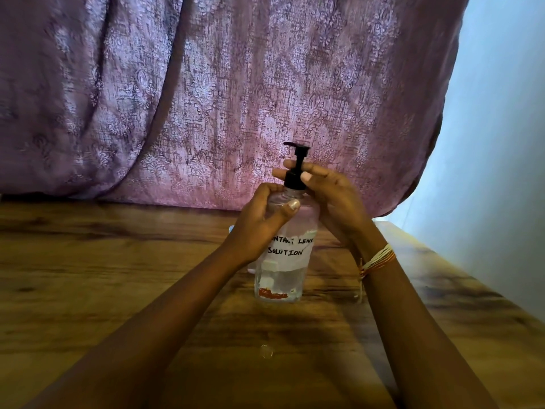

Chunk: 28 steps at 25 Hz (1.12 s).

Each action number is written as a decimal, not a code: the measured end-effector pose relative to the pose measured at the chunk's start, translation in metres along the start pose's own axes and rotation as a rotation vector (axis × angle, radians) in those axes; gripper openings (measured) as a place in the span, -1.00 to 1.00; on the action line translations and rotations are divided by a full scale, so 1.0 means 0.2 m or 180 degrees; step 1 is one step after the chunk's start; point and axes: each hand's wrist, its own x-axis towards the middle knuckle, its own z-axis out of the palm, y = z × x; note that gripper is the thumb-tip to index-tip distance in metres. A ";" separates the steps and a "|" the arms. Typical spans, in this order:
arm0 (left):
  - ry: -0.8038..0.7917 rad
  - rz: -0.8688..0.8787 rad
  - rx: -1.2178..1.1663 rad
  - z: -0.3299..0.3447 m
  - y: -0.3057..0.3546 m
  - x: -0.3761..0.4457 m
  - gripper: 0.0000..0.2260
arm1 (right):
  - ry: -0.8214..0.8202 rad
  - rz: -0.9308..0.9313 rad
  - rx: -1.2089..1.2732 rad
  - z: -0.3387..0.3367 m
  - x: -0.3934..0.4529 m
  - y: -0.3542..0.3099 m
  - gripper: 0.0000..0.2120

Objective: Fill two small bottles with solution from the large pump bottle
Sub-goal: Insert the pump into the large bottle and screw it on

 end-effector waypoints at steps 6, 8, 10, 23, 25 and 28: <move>0.0000 -0.0008 0.0111 0.01 -0.01 0.00 -0.72 | 0.1003 -0.0168 -0.0586 0.06 0.02 0.02 -0.73; 0.0006 -0.0017 0.0101 0.01 0.00 0.00 -0.72 | 0.1001 -0.0144 -0.0844 0.07 0.02 0.03 -0.66; 0.0008 -0.0032 0.0064 0.01 0.00 -0.01 -0.73 | 0.0669 -0.0049 -0.0709 0.05 0.01 0.03 -0.60; -0.0030 0.0004 0.0015 0.01 0.00 -0.01 -0.69 | 0.0724 -0.0126 -0.0486 -0.04 0.00 0.02 -0.66; -0.0022 -0.0008 0.0058 0.01 -0.01 -0.01 -0.70 | 0.0810 -0.0168 -0.0526 -0.03 0.01 0.03 -0.68; -0.0067 -0.0013 0.0083 0.01 -0.02 0.00 -0.71 | 0.0787 -0.0210 -0.0456 -0.03 -0.01 0.04 -0.68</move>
